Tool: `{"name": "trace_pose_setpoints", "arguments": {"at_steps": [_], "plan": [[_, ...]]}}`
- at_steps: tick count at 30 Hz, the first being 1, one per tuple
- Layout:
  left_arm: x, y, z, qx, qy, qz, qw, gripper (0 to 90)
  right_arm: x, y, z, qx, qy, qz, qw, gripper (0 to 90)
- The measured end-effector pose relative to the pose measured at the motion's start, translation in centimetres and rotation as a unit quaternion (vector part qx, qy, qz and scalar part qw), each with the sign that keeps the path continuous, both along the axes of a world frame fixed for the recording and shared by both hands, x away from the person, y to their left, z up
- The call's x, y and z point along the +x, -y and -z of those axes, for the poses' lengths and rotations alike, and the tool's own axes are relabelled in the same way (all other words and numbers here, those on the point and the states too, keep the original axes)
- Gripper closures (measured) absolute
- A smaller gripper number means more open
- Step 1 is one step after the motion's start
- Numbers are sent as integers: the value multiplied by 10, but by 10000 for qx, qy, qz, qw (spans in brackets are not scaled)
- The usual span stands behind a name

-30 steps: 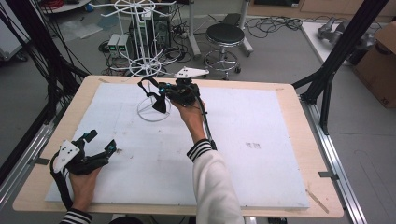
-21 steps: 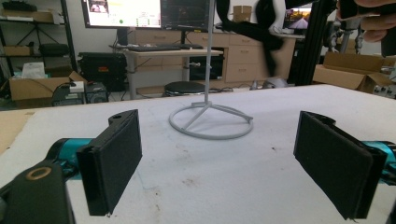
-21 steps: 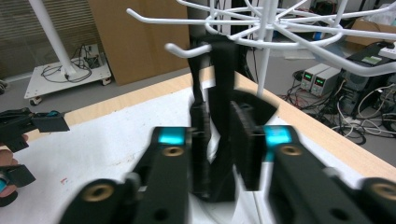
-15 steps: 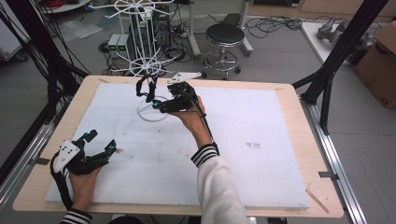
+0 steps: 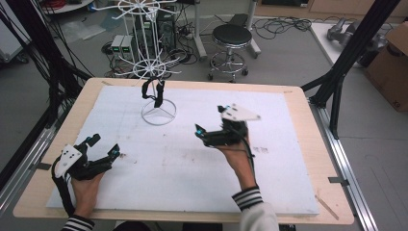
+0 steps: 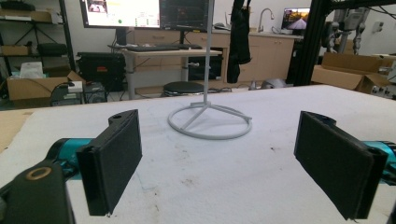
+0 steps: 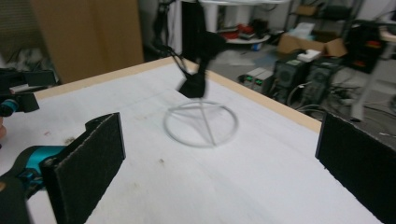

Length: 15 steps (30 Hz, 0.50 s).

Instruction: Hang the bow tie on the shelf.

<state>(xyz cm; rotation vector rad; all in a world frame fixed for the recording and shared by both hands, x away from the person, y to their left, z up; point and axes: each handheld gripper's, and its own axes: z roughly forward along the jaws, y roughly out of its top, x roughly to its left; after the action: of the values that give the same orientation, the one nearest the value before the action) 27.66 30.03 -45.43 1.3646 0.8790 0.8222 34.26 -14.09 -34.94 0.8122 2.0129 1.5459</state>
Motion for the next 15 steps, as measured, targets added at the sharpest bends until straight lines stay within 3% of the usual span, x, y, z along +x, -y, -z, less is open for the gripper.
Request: {"name": "trace_pose_setpoints", "arguments": {"at_steps": [2, 3, 6, 9, 13, 14, 15], "plan": [[0, 1, 0, 10, 4, -12, 10000, 154, -15, 24, 9, 113, 106, 166, 9997, 4], [0, 1, 0, 22, 2, -18, 10000, 154, -15, 24, 9, 113, 106, 166, 9997, 4], [0, 1, 0, 29, -3, -32, 10000, 154, -39, 59, 25, 274, 295, 503, 9979, 4], [0, 1, 0, 59, -10, -36, 10000, 154, -63, 95, 48, 320, 595, 966, 9930, 4], [0, 2, 0, 62, 3, -32, 10000, 154, -77, 118, 69, 384, 785, 1222, 9887, 4], [0, 1, 0, 58, 2, -30, 10000, 154, -82, 125, 78, 467, 876, 1316, 9863, 4], [0, 1, 0, 57, 6, -33, 10000, 154, -82, 125, 78, 467, 876, 1316, 9863, 4]]}}
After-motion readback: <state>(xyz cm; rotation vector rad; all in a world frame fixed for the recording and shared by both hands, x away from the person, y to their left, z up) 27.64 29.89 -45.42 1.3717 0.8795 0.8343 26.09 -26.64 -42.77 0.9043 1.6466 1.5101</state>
